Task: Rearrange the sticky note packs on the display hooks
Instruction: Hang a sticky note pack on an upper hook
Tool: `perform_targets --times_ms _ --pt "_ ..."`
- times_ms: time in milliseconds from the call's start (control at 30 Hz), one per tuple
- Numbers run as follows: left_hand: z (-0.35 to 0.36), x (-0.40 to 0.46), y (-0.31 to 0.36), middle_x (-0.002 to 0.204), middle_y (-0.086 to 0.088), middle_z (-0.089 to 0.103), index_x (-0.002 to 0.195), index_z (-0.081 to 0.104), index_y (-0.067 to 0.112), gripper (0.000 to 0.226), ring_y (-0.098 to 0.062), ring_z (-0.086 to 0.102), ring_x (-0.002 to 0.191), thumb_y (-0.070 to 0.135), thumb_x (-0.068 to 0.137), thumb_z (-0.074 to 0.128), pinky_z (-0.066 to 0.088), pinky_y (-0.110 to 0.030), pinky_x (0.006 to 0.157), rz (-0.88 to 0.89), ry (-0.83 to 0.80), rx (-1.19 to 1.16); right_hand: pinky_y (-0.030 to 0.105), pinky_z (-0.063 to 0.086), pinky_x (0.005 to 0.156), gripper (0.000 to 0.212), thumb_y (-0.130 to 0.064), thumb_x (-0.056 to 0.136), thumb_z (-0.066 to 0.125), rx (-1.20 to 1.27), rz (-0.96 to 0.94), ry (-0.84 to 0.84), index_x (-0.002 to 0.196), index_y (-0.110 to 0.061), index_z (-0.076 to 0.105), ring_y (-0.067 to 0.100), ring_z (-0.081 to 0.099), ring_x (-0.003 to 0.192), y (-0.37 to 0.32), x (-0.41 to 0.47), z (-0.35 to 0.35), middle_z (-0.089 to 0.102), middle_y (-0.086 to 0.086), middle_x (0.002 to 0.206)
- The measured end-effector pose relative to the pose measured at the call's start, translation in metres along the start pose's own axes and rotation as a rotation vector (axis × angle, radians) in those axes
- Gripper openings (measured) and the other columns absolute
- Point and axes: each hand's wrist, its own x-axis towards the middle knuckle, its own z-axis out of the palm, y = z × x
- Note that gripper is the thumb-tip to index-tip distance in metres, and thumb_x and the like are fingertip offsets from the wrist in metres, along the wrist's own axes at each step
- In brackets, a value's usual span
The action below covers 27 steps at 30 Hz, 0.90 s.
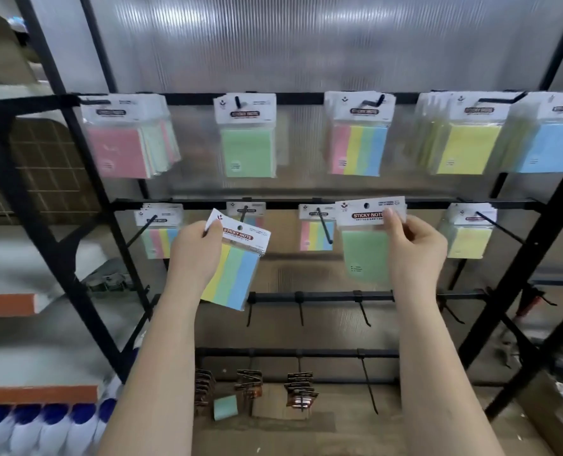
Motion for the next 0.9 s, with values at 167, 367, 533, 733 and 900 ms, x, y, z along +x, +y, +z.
perform_targets --times_ms 167,367,533,733,900 --pt "-0.025 0.006 -0.014 0.067 -0.008 0.04 0.072 0.044 -0.001 0.039 -0.019 0.035 0.061 0.031 0.094 0.043 0.029 -0.032 0.062 -0.015 0.014 -0.164 0.024 0.022 0.051 0.045 -0.033 0.09 0.063 0.07 0.025 -0.089 0.047 -0.023 0.052 0.004 0.026 0.051 -0.024 -0.021 0.035 0.032 -0.014 0.046" --pt "-0.04 0.01 -0.02 0.062 -0.002 0.03 0.067 0.038 0.008 0.036 -0.018 0.026 0.058 0.03 0.095 0.044 0.021 -0.031 0.056 0.011 0.13 -0.22 0.024 0.025 0.054 0.042 -0.034 0.084 0.069 0.178 -0.013 -0.119 0.069 0.003 0.059 0.013 0.033 0.06 -0.049 -0.021 0.069 0.04 0.004 0.061" --pt "-0.051 0.026 -0.028 0.062 -0.006 0.035 0.065 0.037 -0.002 0.045 -0.018 0.03 0.059 0.031 0.095 0.045 0.024 -0.031 0.058 0.045 0.2 -0.265 0.026 0.026 0.057 0.047 -0.034 0.082 0.072 0.266 -0.041 -0.126 0.061 0.003 0.053 0.015 0.031 0.06 -0.069 -0.012 0.1 0.037 0.003 0.058" --pt "-0.054 0.049 -0.026 0.058 -0.001 0.031 0.062 0.032 0.008 0.043 -0.016 0.027 0.054 0.03 0.097 0.043 0.021 -0.031 0.053 0.092 0.223 -0.207 0.018 0.029 0.052 0.035 -0.03 0.083 0.071 0.32 -0.118 -0.17 0.05 -0.03 0.062 0.004 0.035 0.052 -0.099 0.003 0.133 0.046 -0.012 0.049" --pt "-0.055 0.063 -0.029 0.051 0.007 0.042 0.062 0.04 0.001 0.045 -0.008 0.035 0.048 0.028 0.097 0.043 0.024 -0.028 0.049 0.095 0.234 -0.206 0.021 0.038 0.06 0.026 -0.03 0.084 0.071 0.374 -0.138 -0.144 0.062 -0.018 0.067 0.008 0.045 0.061 -0.114 0.016 0.157 0.06 0.0 0.061"
